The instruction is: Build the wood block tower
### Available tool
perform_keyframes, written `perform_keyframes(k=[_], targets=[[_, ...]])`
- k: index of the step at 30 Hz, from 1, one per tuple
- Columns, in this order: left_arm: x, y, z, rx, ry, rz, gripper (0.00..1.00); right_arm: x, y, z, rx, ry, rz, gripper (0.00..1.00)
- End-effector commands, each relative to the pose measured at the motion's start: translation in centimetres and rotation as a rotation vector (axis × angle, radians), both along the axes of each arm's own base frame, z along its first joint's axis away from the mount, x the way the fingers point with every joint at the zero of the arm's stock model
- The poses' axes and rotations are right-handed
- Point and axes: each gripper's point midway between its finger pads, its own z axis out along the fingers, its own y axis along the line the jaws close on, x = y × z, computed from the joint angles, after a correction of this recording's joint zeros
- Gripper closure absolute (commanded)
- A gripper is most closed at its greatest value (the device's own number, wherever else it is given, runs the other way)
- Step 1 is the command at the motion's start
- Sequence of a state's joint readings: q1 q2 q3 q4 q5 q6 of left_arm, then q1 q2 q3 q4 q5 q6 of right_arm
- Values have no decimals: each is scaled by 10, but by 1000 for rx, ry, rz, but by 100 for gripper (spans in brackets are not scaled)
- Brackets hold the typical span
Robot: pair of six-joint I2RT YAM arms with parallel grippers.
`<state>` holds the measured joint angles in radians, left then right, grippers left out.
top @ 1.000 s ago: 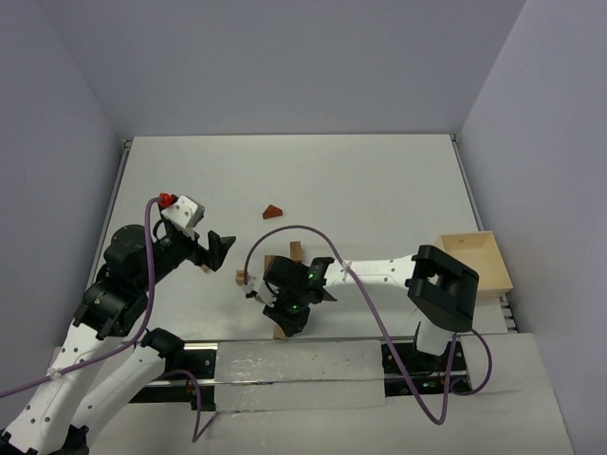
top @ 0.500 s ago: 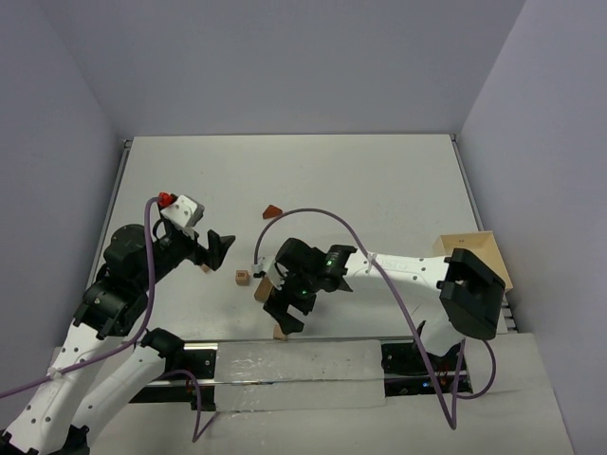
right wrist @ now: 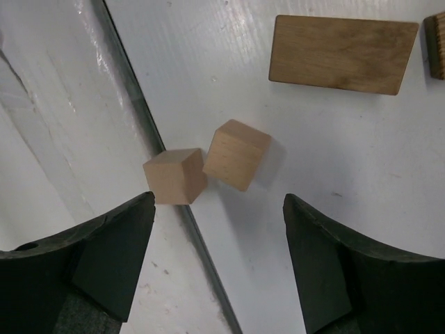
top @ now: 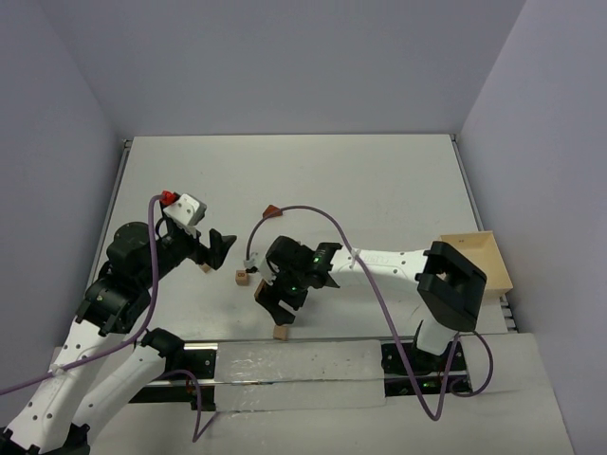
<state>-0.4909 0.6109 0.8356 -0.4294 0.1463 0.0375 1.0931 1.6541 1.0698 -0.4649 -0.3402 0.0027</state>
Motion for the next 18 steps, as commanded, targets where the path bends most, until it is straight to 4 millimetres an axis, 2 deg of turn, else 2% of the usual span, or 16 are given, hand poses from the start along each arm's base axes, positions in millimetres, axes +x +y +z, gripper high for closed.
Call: perform_keyframes(k=[1, 9, 14, 18], targets=[[1, -1, 26, -40, -68, -7, 1, 11, 18, 9, 48, -6, -31, 28], [2, -1, 24, -40, -69, -7, 1, 17, 22, -1, 24, 68, -57, 48], [2, 0, 22, -34, -69, -1, 1, 29, 19, -10, -3, 90, -104, 55], [2, 0, 21, -33, -69, -2, 1, 31, 17, -15, -21, 95, -111, 56]])
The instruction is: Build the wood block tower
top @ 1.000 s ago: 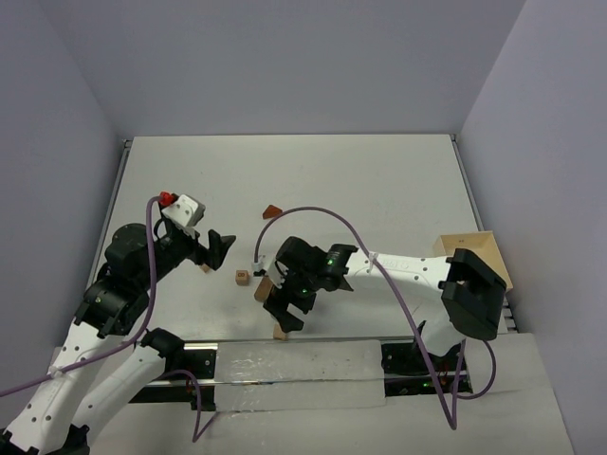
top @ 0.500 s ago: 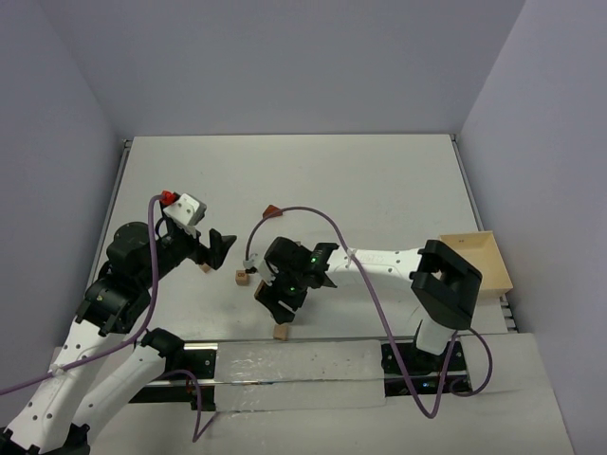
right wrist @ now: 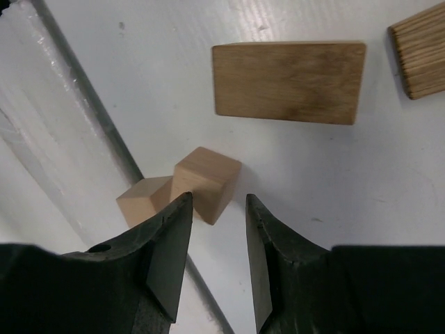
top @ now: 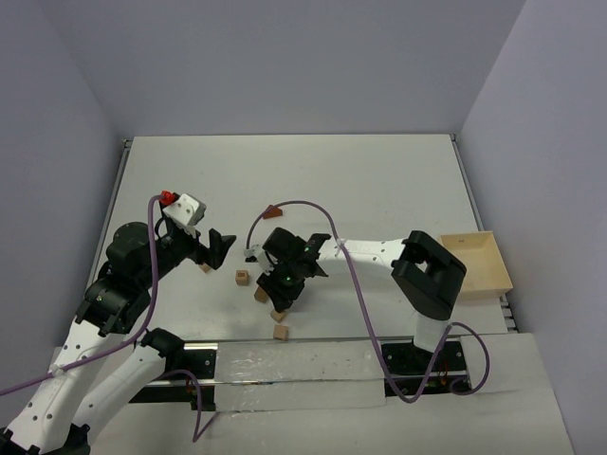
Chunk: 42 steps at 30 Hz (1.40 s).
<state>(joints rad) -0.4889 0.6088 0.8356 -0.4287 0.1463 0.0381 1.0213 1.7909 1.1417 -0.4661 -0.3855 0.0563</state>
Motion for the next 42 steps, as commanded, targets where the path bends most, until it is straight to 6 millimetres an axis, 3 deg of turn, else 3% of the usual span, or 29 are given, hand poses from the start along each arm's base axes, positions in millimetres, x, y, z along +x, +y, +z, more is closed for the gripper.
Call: perform_keyframes(k=[1, 6, 17, 42], targets=[[2, -1, 20, -32, -65, -4, 1, 8, 10, 7, 21, 3, -12, 56], [3, -1, 19, -31, -64, -4, 1, 1, 11, 8, 35, 30, 12, 57], [4, -1, 17, -26, -65, -1, 1, -10, -8, -3, 6, 19, 166, 76], [4, -1, 13, -23, -57, -6, 1, -19, -20, 4, 13, 2, 272, 79]])
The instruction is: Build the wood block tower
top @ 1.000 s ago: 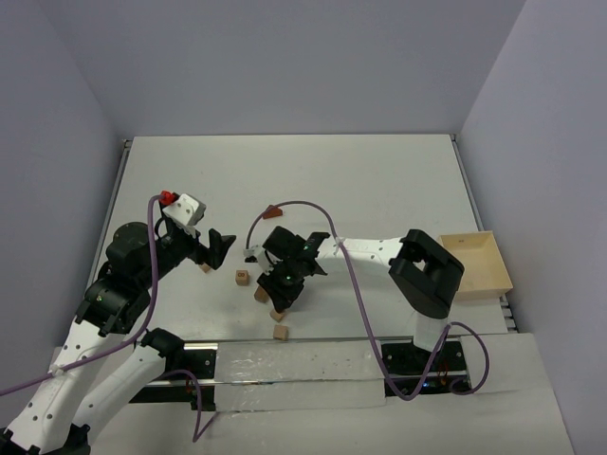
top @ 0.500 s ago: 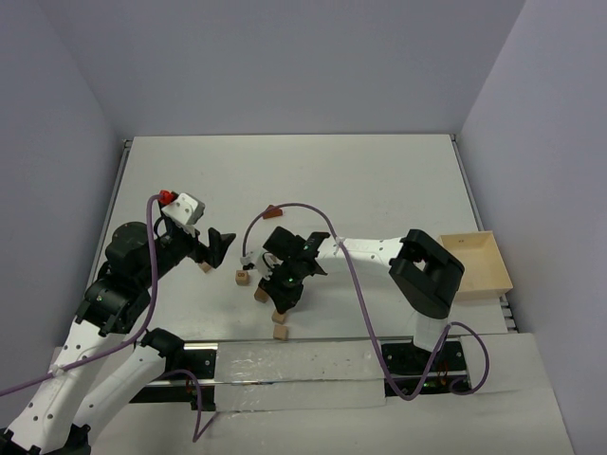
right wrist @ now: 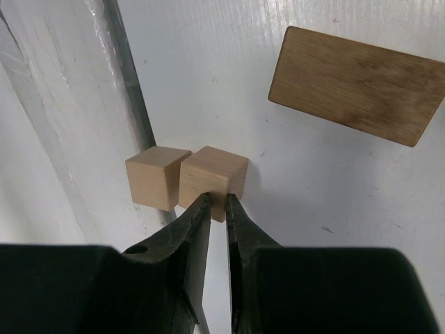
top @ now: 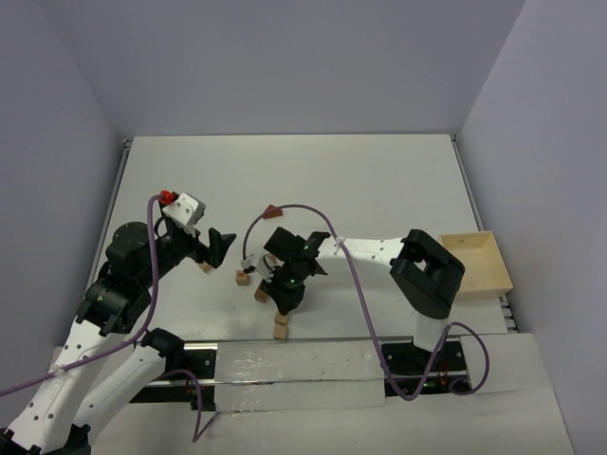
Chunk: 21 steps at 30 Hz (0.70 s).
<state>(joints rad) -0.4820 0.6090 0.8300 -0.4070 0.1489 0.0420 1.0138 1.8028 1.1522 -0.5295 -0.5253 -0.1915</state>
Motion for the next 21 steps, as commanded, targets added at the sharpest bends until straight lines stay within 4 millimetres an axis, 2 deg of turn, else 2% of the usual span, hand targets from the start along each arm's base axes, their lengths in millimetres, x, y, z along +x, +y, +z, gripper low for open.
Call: perform_keyframes(k=[1, 21], targets=[[2, -1, 10, -18, -40, -10, 1, -3, -14, 4, -37, -15, 17, 79], [1, -1, 9, -17, -38, -10, 1, -14, -2, 15, 7, -7, 29, 72]])
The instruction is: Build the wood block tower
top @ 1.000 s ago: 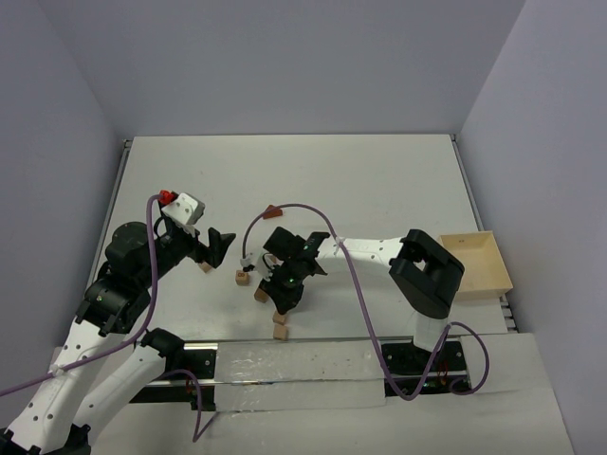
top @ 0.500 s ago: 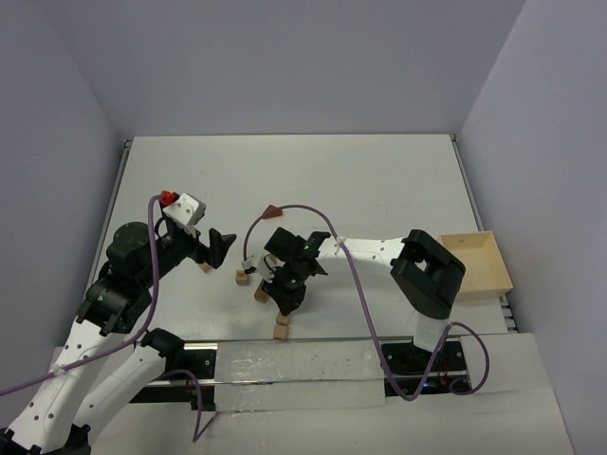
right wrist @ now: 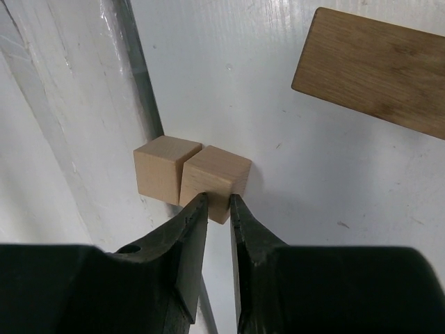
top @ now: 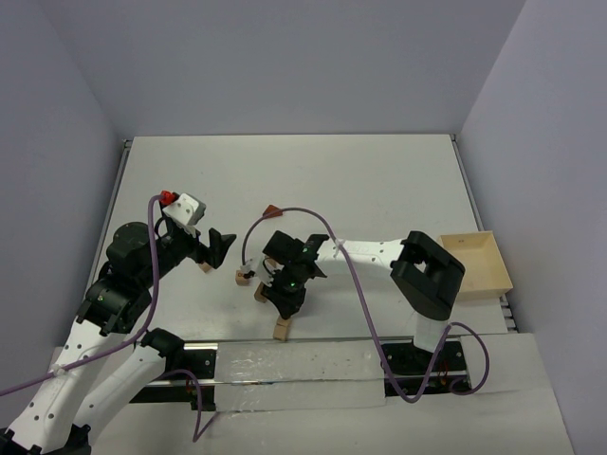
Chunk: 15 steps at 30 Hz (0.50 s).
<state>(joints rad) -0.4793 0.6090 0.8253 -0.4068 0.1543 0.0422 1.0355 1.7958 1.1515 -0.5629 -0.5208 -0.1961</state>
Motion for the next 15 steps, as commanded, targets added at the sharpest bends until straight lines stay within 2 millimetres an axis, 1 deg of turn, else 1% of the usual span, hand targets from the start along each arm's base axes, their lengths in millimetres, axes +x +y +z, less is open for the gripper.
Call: perform_keyframes(k=[1, 2, 4, 5, 6, 7, 9, 10, 12, 14, 15], targets=[[1, -1, 12, -19, -43, -8, 1, -4, 3, 15, 33, -15, 5, 69], [1, -1, 12, -19, -42, -6, 1, -3, 3, 16, 33, -17, 3, 64], [1, 0, 11, -19, -40, -6, 1, -1, 4, 17, 34, -26, -5, 49], [0, 0, 11, -21, -40, -6, 1, 1, 5, 18, 33, -34, -12, 47], [1, 0, 11, -21, -40, -4, 1, 4, 5, 20, 32, -50, -30, 37], [0, 0, 11, -24, -40, -3, 1, 7, 5, 22, 34, -61, -43, 30], [0, 0, 12, -26, -40, -3, 1, 9, 6, 27, 44, -67, -57, 19], [0, 0, 12, -29, -39, -3, 1, 12, 8, 33, 59, -72, -74, 13], [0, 0, 14, -34, -40, 1, 1, 18, 10, 46, 86, -82, -96, 10], [1, 1, 15, -37, -39, 6, 1, 23, 11, 61, 114, -87, -128, 4], [0, 1, 16, -40, -41, 6, 1, 26, 12, 64, 121, -89, -134, 3]])
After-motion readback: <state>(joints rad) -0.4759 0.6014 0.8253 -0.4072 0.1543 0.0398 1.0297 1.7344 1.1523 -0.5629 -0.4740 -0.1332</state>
